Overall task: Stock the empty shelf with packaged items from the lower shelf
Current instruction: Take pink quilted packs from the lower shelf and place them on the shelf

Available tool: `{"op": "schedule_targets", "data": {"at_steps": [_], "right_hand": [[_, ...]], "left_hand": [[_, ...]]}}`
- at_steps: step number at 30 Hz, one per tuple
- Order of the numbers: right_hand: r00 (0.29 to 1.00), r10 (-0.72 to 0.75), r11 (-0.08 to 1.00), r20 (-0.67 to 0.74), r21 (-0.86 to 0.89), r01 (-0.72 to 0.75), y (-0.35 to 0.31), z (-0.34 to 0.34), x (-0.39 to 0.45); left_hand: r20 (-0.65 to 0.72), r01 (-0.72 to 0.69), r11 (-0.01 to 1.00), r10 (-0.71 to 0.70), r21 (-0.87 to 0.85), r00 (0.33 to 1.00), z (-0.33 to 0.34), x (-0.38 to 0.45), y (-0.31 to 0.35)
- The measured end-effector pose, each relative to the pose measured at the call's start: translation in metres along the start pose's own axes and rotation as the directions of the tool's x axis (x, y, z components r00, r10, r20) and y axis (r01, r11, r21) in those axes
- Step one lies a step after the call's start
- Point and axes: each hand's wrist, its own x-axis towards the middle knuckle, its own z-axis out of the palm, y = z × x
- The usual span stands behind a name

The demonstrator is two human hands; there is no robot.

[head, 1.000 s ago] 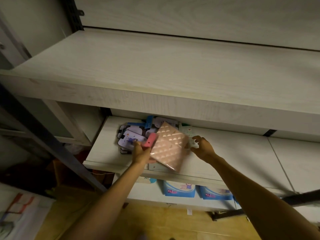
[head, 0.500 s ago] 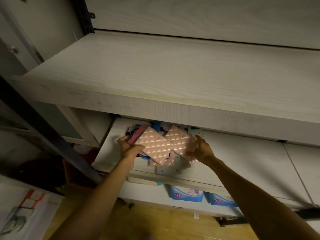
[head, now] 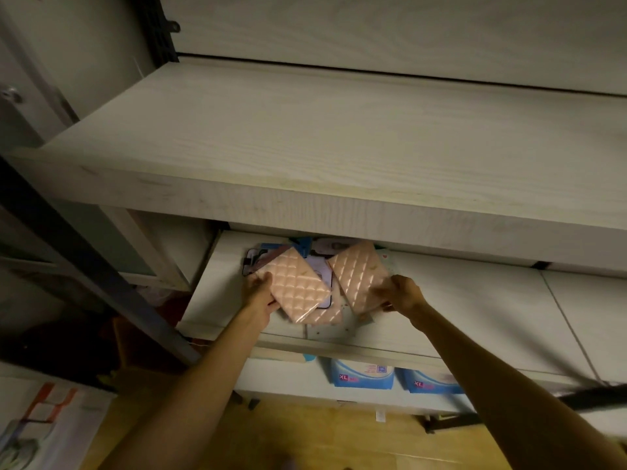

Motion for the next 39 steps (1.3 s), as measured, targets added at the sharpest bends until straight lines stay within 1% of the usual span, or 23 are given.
{"op": "schedule_targets", "data": {"at_steps": [1, 2, 5, 8, 11, 13, 16, 18, 22, 25, 31, 35, 39], "right_hand": [[1.0, 0.015, 0.994, 0.008, 0.112, -0.015, 0.003, -0.003, -0.006], [1.0, 0.009, 0.985, 0.017, 0.174, -0.012, 0.006, -0.005, -0.01], [1.0, -0.022, 0.967, 0.013, 0.253, 0.018, 0.016, -0.01, -0.023], [1.0, -0.002, 0.935, -0.031, 0.353, 0.013, 0.029, -0.016, -0.041], [0.997, 0.03, 0.889, -0.069, 0.458, 0.005, 0.044, -0.026, -0.059], [0.994, 0.045, 0.863, -0.099, 0.505, 0.011, 0.051, -0.034, -0.073], [0.988, 0.045, 0.839, -0.15, 0.542, 0.044, 0.059, -0.048, -0.099], [0.979, 0.055, 0.824, -0.198, 0.562, 0.067, 0.069, -0.061, -0.115], [0.96, 0.079, 0.808, -0.268, 0.581, 0.096, 0.097, -0.092, -0.149], [0.946, 0.078, 0.797, -0.316, 0.589, 0.131, 0.125, -0.119, -0.18], [0.918, 0.059, 0.774, -0.392, 0.599, 0.206, 0.183, -0.189, -0.243], [0.896, 0.078, 0.74, -0.436, 0.628, 0.241, 0.223, -0.238, -0.291], [0.851, 0.146, 0.703, -0.505, 0.658, 0.27, 0.268, -0.292, -0.328]], "left_hand": [[0.051, -0.017, 0.999, 0.016, 0.027, 0.999, 0.002, -0.002, 0.0], [0.1, -0.03, 0.998, 0.024, 0.058, 0.995, 0.004, -0.004, -0.001], [0.147, 0.002, 0.997, -0.013, 0.074, 0.989, 0.007, -0.008, -0.005], [0.213, 0.025, 0.999, -0.034, 0.043, 0.976, 0.007, -0.011, -0.012], [0.291, 0.069, 0.988, -0.107, 0.139, 0.951, 0.012, -0.021, -0.021], [0.323, 0.061, 0.98, -0.121, 0.19, 0.938, 0.019, -0.024, -0.029], [0.379, 0.014, 0.954, -0.132, 0.298, 0.916, 0.034, -0.037, -0.041], [0.433, -0.016, 0.932, -0.153, 0.362, 0.889, 0.049, -0.05, -0.05], [0.502, -0.112, 0.897, -0.132, 0.428, 0.855, 0.089, -0.081, -0.073], [0.544, -0.159, 0.888, -0.115, 0.431, 0.831, 0.12, -0.114, -0.097], [0.632, -0.212, 0.86, -0.153, 0.464, 0.76, 0.174, -0.182, -0.154], [0.663, -0.275, 0.829, -0.147, 0.488, 0.734, 0.214, -0.236, -0.197], [0.733, -0.321, 0.833, -0.141, 0.451, 0.666, 0.268, -0.3, -0.24]]}}
